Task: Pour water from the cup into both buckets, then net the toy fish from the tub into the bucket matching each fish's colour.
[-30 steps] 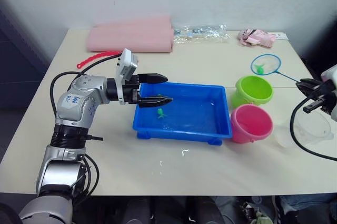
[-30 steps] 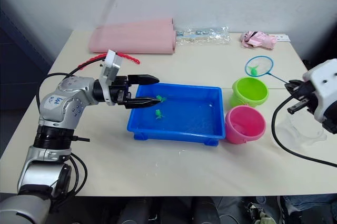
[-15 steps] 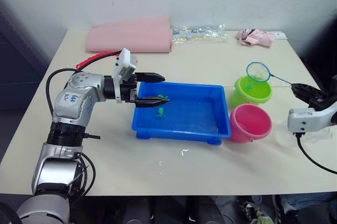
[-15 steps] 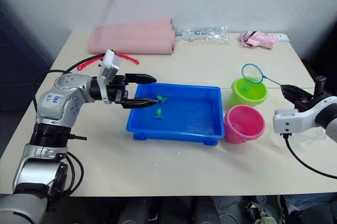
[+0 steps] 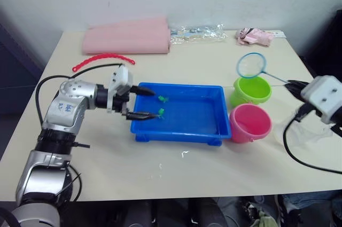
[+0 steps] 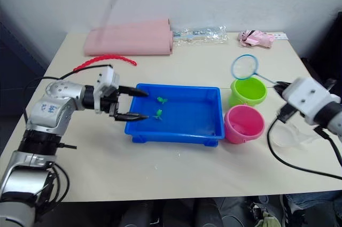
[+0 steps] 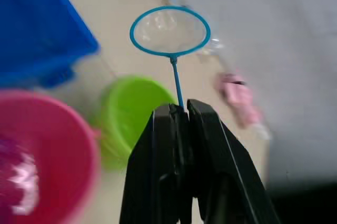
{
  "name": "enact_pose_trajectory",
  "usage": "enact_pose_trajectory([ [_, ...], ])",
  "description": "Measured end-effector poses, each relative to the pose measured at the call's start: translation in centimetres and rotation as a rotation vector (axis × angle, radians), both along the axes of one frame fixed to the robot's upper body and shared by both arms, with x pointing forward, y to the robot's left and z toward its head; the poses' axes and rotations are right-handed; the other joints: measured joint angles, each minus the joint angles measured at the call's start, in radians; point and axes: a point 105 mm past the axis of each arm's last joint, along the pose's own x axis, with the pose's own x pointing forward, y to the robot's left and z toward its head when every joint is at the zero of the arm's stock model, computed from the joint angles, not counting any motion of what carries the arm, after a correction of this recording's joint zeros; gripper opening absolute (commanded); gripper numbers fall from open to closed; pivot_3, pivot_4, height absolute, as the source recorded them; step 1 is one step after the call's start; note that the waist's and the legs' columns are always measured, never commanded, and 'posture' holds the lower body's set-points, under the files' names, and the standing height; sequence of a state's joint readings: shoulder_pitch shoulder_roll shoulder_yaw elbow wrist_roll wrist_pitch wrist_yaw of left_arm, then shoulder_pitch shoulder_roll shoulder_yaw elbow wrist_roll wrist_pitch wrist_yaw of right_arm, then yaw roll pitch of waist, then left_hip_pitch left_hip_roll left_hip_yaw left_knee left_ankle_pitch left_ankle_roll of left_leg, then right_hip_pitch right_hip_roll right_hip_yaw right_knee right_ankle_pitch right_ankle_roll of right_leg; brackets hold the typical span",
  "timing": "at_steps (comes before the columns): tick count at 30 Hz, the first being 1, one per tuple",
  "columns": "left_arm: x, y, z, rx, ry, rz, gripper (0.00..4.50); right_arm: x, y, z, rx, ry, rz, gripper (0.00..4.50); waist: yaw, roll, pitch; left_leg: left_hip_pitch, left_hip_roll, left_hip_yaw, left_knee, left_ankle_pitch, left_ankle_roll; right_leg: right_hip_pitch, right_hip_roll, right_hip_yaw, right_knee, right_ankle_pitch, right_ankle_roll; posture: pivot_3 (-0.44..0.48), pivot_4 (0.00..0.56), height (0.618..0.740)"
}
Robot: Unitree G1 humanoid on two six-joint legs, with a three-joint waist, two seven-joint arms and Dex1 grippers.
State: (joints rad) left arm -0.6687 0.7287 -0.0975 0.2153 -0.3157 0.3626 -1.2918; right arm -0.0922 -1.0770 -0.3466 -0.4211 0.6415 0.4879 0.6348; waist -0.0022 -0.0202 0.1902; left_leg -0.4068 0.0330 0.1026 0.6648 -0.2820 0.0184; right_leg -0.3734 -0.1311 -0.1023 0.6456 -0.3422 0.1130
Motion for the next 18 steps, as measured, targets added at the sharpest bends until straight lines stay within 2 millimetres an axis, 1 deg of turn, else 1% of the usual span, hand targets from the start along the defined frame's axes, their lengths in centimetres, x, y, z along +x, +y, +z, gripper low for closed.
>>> enact_pose_trajectory([
  [1,0.0,0.3,-0.2,0.003,0.007,0.009,4.47,-0.5,1.5,-0.4,0.047,0.074,0.061,0.00,0.001,0.000,0.000,0.000,0.000,-0.001,0.000,0.000,0.001,0.001,0.000,0.000,0.000,0.000,0.000,0.000,0.150,0.738],
  [3,-0.1,1.0,-0.2,0.009,0.011,0.032,4.47,-1.5,3.7,-1.8,0.082,0.216,0.155,0.00,0.011,0.000,0.000,-0.001,-0.002,-0.003,0.001,-0.001,0.001,0.001,-0.002,-0.002,-0.002,0.000,0.000,0.000,0.150,0.738],
  [6,-0.2,2.4,0.0,0.019,0.008,0.082,4.47,-2.2,5.5,-4.3,0.055,0.372,0.227,0.00,0.018,0.000,0.000,-0.002,-0.003,-0.002,0.001,-0.002,0.004,0.001,-0.004,-0.001,-0.002,0.000,0.000,0.000,0.150,0.738],
  [8,-0.3,2.9,-0.3,0.024,0.016,0.099,4.47,-2.3,6.3,-5.5,0.034,0.438,0.259,0.00,0.021,0.000,0.000,-0.002,-0.003,0.000,0.001,-0.002,0.004,0.000,-0.004,-0.001,-0.002,0.000,0.000,0.000,0.150,0.738],
  [9,-0.3,2.9,-0.4,0.024,0.017,0.101,4.47,-2.3,6.6,-5.8,0.029,0.453,0.274,0.00,0.021,0.000,0.000,-0.002,-0.003,0.000,0.001,-0.002,0.004,0.000,-0.004,-0.002,-0.002,0.000,0.000,0.000,0.150,0.738],
  [10,-0.3,3.0,-0.5,0.025,0.019,0.104,4.47,-2.2,7.0,-6.0,0.030,0.463,0.291,0.00,0.020,-0.001,0.000,-0.002,-0.003,0.000,0.001,-0.002,0.004,0.000,-0.004,-0.001,-0.002,0.000,0.000,0.000,0.150,0.738],
  [12,-0.3,3.1,-0.6,0.027,0.019,0.114,4.47,-1.6,8.5,-7.3,0.034,0.504,0.333,0.00,0.017,-0.001,0.000,-0.002,-0.003,0.001,0.001,-0.002,0.003,-0.001,-0.003,-0.001,-0.001,0.000,0.000,0.000,0.150,0.738],
  [16,-0.7,3.3,-1.1,0.034,0.016,0.128,4.47,-0.2,9.2,-9.8,-0.029,0.546,0.314,0.00,0.013,-0.001,0.000,-0.003,-0.003,0.002,0.001,-0.002,0.003,-0.003,-0.003,-0.001,-0.001,0.000,0.000,0.000,0.150,0.738],
  [18,-0.8,3.3,-1.1,0.037,0.005,0.137,4.47,0.6,9.9,-10.1,-0.056,0.520,0.319,0.00,0.008,-0.001,0.000,-0.003,-0.002,0.002,0.001,-0.002,0.003,-0.002,-0.003,-0.001,-0.001,0.000,0.000,0.000,0.150,0.738],
])
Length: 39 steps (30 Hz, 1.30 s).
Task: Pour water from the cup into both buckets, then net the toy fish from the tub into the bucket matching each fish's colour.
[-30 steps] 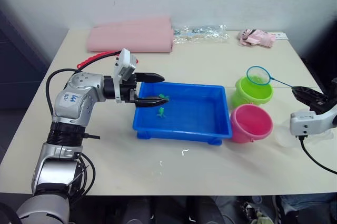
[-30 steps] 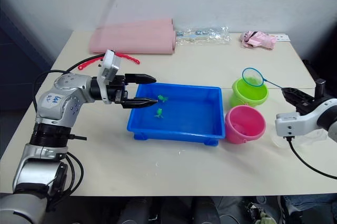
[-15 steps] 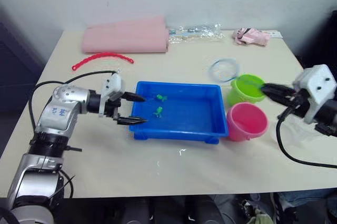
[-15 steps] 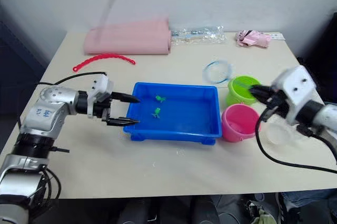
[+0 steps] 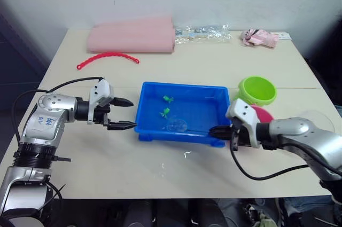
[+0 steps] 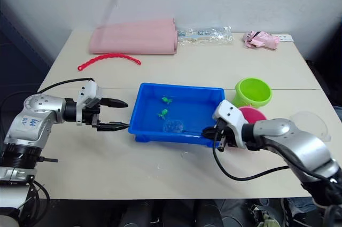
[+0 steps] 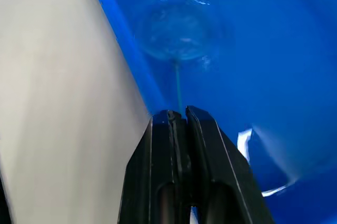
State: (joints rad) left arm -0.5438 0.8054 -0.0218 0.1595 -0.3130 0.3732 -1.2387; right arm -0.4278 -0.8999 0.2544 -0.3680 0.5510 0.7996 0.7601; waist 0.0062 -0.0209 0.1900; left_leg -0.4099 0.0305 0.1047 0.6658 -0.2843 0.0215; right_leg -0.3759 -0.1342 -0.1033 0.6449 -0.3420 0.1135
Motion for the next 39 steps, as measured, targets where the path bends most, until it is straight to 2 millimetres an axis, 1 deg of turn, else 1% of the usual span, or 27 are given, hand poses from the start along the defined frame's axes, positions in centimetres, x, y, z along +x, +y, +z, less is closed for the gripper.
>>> enact_pose_trajectory([
  [4,0.1,0.7,0.5,0.010,-0.024,0.033,4.47,1.6,1.1,-0.7,0.026,-0.011,-0.022,0.00,-0.007,-0.001,0.000,0.000,0.000,0.000,0.000,0.000,0.000,0.000,0.001,0.000,0.000,0.000,0.000,0.000,0.150,0.738],
  [7,0.1,1.0,0.9,0.016,-0.040,0.044,4.47,2.2,1.7,-1.2,0.044,-0.010,-0.031,0.00,-0.008,-0.001,0.000,0.000,0.000,0.000,-0.001,0.000,-0.001,-0.001,0.001,0.000,0.001,0.000,0.000,0.000,0.150,0.738],
  [10,0.0,0.9,1.0,0.016,-0.047,0.044,4.47,2.7,2.9,-0.6,0.091,-0.038,-0.027,0.00,-0.009,-0.001,0.000,0.000,0.000,0.000,-0.001,0.000,-0.001,-0.001,0.001,0.000,0.001,0.000,0.000,0.000,0.150,0.738],
  [12,0.1,0.9,1.0,0.015,-0.048,0.048,4.47,3.3,3.3,0.4,0.130,-0.076,-0.038,0.00,-0.009,-0.001,0.000,0.000,0.000,0.000,0.000,0.000,-0.001,-0.001,0.001,0.000,0.001,0.000,0.000,0.000,0.150,0.738],
  [15,0.1,0.9,1.0,0.014,-0.050,0.052,4.47,3.6,3.3,1.3,0.162,-0.101,-0.047,0.00,-0.008,-0.001,0.000,0.000,0.000,0.000,-0.001,0.000,-0.001,-0.001,0.001,0.000,0.000,0.000,0.000,0.000,0.150,0.738],
  [20,0.4,0.3,1.1,-0.008,-0.059,0.043,4.47,2.7,3.5,2.4,0.184,-0.116,-0.010,0.00,-0.007,-0.001,0.000,0.000,0.000,0.000,-0.001,0.000,-0.001,-0.001,0.001,0.000,0.000,0.000,0.000,0.000,0.150,0.738],
  [24,0.9,-1.0,2.2,-0.067,-0.064,0.021,4.47,1.7,3.1,3.2,0.183,-0.143,0.001,0.00,-0.006,-0.001,0.000,0.000,0.000,0.000,0.000,0.000,-0.001,-0.001,0.000,0.000,0.001,0.000,0.000,0.000,0.150,0.738],
  [26,1.2,-2.3,3.0,-0.127,-0.053,0.000,4.47,1.4,2.2,4.7,0.192,-0.186,-0.016,0.00,-0.006,-0.001,0.000,0.000,0.000,0.000,0.000,0.000,-0.001,0.000,0.001,0.000,0.001,0.000,0.000,0.000,0.150,0.738],
  [27,1.2,-2.4,3.1,-0.131,-0.051,-0.001,4.47,1.3,2.1,4.8,0.192,-0.191,-0.018,0.00,-0.006,-0.001,0.000,0.000,0.000,0.000,0.000,0.000,-0.001,0.000,0.001,0.000,0.001,0.000,0.000,0.000,0.150,0.738],
  [29,1.3,-3.3,3.6,-0.179,-0.029,-0.016,4.47,1.0,1.1,5.6,0.194,-0.213,-0.046,0.00,-0.005,-0.001,0.000,-0.001,0.000,0.000,0.000,0.000,-0.001,-0.001,0.001,0.000,0.000,0.000,0.000,0.000,0.150,0.738],
  [32,1.4,-5.0,4.3,-0.254,-0.008,-0.059,4.47,0.3,-1.3,6.6,0.174,-0.240,-0.120,0.00,0.000,-0.001,0.000,-0.001,0.000,0.000,0.000,0.000,-0.001,0.000,0.001,0.000,0.000,0.000,0.000,0.000,0.150,0.738],
  [37,1.6,-7.7,5.8,-0.325,-0.027,-0.123,4.47,-0.7,-4.8,9.0,0.133,-0.320,-0.239,0.00,0.006,-0.001,0.000,0.000,0.000,0.000,0.000,0.000,-0.001,0.000,0.001,0.000,0.000,0.000,0.000,0.000,0.150,0.738],
  [39,1.6,-8.1,6.2,-0.326,-0.042,-0.137,4.47,-0.9,-6.0,9.6,0.112,-0.344,-0.278,0.00,0.003,-0.001,0.000,0.001,0.000,0.001,0.000,0.000,-0.001,0.000,0.001,0.001,0.000,0.000,0.000,0.000,0.150,0.738],
])
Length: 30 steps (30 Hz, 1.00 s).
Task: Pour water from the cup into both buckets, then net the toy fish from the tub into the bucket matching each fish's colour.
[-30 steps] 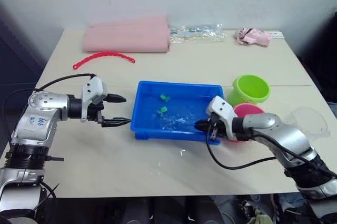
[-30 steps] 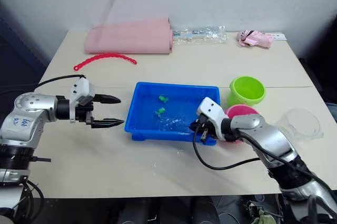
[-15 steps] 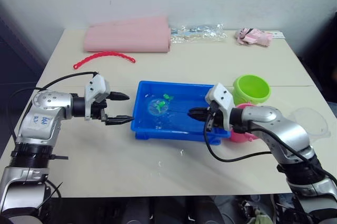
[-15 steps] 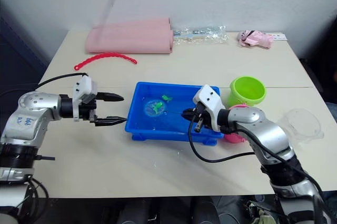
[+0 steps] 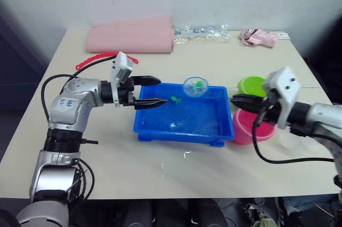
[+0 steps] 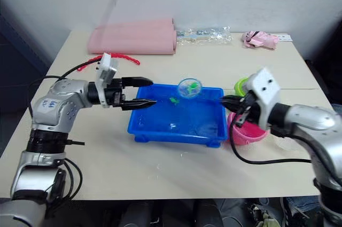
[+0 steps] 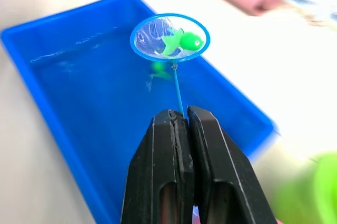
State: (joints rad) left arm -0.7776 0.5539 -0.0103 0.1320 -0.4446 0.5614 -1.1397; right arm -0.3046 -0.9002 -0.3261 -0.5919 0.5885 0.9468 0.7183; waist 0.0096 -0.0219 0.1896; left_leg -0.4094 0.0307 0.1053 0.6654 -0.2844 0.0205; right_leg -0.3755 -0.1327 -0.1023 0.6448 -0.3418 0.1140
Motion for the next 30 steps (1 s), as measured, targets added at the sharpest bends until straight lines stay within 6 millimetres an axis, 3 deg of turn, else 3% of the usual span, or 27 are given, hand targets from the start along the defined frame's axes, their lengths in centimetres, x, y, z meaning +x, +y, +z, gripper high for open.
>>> enact_pose_trajectory([
  [11,0.3,-1.0,-0.1,0.008,-0.047,-0.035,4.47,0.1,-8.1,1.7,-0.244,-0.106,-0.294,0.00,0.012,0.000,0.000,0.000,0.000,0.001,0.000,0.000,0.000,0.000,0.000,0.000,-0.001,0.000,0.000,0.000,0.150,0.738],
  [17,0.3,-1.0,0.0,0.011,-0.064,-0.036,4.47,0.7,-10.6,1.3,-0.507,-0.216,-0.351,0.00,0.012,0.000,0.000,0.000,0.000,0.001,0.000,0.000,0.000,0.000,0.000,0.000,-0.001,0.000,0.000,0.000,0.150,0.738],
  [22,0.3,-0.8,-0.1,0.024,-0.070,-0.031,4.47,1.5,-11.7,0.2,-0.809,-0.298,-0.295,0.00,0.012,0.000,0.000,0.001,0.000,0.001,0.000,0.001,-0.001,0.000,0.000,0.001,0.000,0.000,0.000,0.000,0.150,0.738],
  [27,0.4,-0.4,0.0,0.038,-0.074,-0.016,4.47,1.5,-12.1,0.1,-1.248,-0.460,-0.112,0.00,0.010,0.000,0.000,0.001,0.000,0.002,0.000,0.001,-0.002,0.000,0.000,0.001,-0.001,0.000,0.000,0.000,0.150,0.738],
  [30,0.4,-0.3,0.0,0.039,-0.074,-0.014,4.47,1.5,-12.4,0.2,-1.378,-0.536,-0.045,0.00,0.010,0.000,0.000,0.001,0.000,0.002,0.000,0.001,-0.002,0.000,0.000,0.001,-0.001,0.000,0.000,0.000,0.150,0.738],
])
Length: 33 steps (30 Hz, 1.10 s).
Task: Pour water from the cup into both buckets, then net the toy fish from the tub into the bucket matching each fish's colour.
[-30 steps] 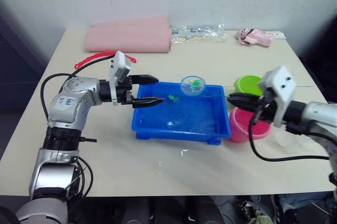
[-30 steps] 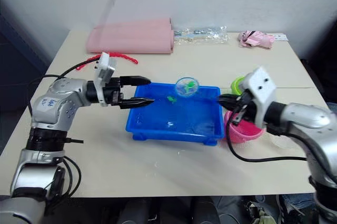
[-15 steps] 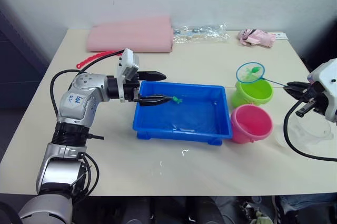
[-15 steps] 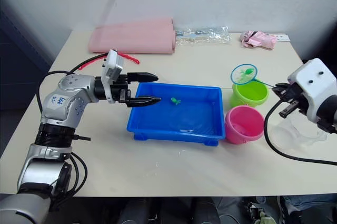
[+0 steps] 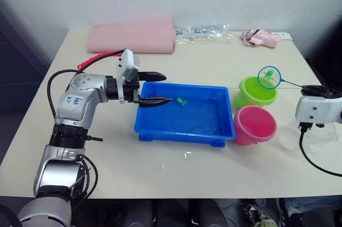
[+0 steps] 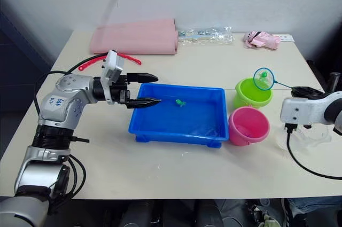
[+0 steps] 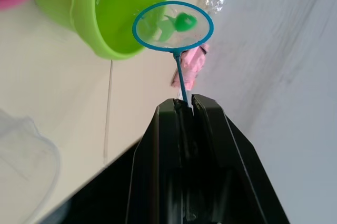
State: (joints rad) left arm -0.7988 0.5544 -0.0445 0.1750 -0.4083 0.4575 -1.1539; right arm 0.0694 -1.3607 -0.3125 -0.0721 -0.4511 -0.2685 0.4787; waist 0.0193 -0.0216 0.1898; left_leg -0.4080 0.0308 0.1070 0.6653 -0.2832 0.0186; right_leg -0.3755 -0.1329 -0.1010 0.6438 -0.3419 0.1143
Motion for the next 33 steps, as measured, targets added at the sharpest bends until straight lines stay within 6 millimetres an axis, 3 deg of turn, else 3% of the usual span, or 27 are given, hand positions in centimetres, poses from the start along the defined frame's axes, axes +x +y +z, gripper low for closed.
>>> enact_pose_trajectory([
  [4,0.0,0.2,0.0,0.004,0.000,0.005,4.47,-0.2,-0.3,-0.6,-0.102,-0.005,0.062,0.00,0.001,0.000,0.000,0.000,0.000,0.000,0.000,0.000,0.000,0.000,0.000,0.000,-0.001,0.000,0.000,0.000,0.150,0.738],
  [7,0.0,0.3,0.0,0.010,-0.002,0.006,4.47,-0.2,-0.8,-0.2,0.001,-0.029,0.035,0.00,0.000,0.000,0.000,0.000,0.000,-0.001,0.000,0.000,0.000,0.001,0.001,0.000,-0.001,0.000,0.000,0.000,0.150,0.738],
  [11,0.1,1.3,-0.9,0.089,-0.023,0.017,4.47,0.3,0.3,1.5,0.557,-0.072,-0.021,0.00,-0.007,0.000,0.000,0.002,0.001,-0.001,0.000,0.000,-0.001,0.003,0.003,-0.001,-0.001,0.000,0.000,0.000,0.150,0.738],
  [15,0.1,3.0,-3.3,0.172,0.009,0.042,4.47,-0.1,4.0,1.5,1.027,0.143,-0.001,0.00,-0.013,0.001,0.000,0.002,0.002,-0.002,0.000,0.000,0.000,0.002,0.002,-0.001,0.002,0.000,-0.001,0.000,0.150,0.738],
  [18,0.0,3.6,-3.8,0.189,0.029,0.048,4.47,-1.0,7.4,1.4,1.250,0.340,0.029,0.00,-0.014,0.001,0.000,0.001,0.002,-0.004,0.000,0.000,0.000,0.003,0.001,-0.001,0.001,0.000,-0.001,0.000,0.150,0.738],
  [20,-0.1,4.0,-3.9,0.199,0.034,0.059,4.47,-2.0,10.1,0.3,1.353,0.513,0.051,0.00,-0.011,0.001,0.000,0.001,0.001,-0.005,0.000,0.000,0.001,0.004,0.000,-0.003,0.000,0.000,-0.001,0.000,0.150,0.738],
  [22,-0.2,4.4,-4.1,0.202,0.039,0.068,4.47,-3.0,12.4,-2.0,1.412,0.705,0.018,0.00,-0.006,0.001,0.000,0.001,0.000,-0.005,0.000,-0.001,0.002,0.004,-0.001,-0.003,-0.001,0.000,-0.001,0.000,0.150,0.738],
  [27,-0.2,4.6,-4.4,0.203,0.043,0.086,4.47,-3.1,16.2,-5.7,1.454,0.901,-0.006,0.00,-0.003,0.001,0.000,0.000,0.000,-0.004,0.001,-0.001,0.002,0.002,-0.001,-0.002,0.000,0.000,-0.001,0.000,0.150,0.738],
  [29,-0.1,4.4,-4.4,0.201,0.031,0.096,4.47,-2.8,17.2,-7.1,1.452,0.937,-0.027,0.00,-0.002,0.001,0.000,0.000,0.000,-0.003,0.000,-0.001,0.002,0.001,-0.001,-0.002,0.001,0.000,-0.001,0.000,0.150,0.738],
  [33,-0.2,4.6,-4.6,0.192,0.033,0.120,4.47,-1.3,17.4,-8.9,1.456,0.954,-0.097,0.00,-0.003,0.001,0.000,-0.001,0.000,-0.002,0.000,-0.001,0.002,0.000,-0.001,-0.002,0.001,0.000,-0.001,0.000,0.150,0.738],
])
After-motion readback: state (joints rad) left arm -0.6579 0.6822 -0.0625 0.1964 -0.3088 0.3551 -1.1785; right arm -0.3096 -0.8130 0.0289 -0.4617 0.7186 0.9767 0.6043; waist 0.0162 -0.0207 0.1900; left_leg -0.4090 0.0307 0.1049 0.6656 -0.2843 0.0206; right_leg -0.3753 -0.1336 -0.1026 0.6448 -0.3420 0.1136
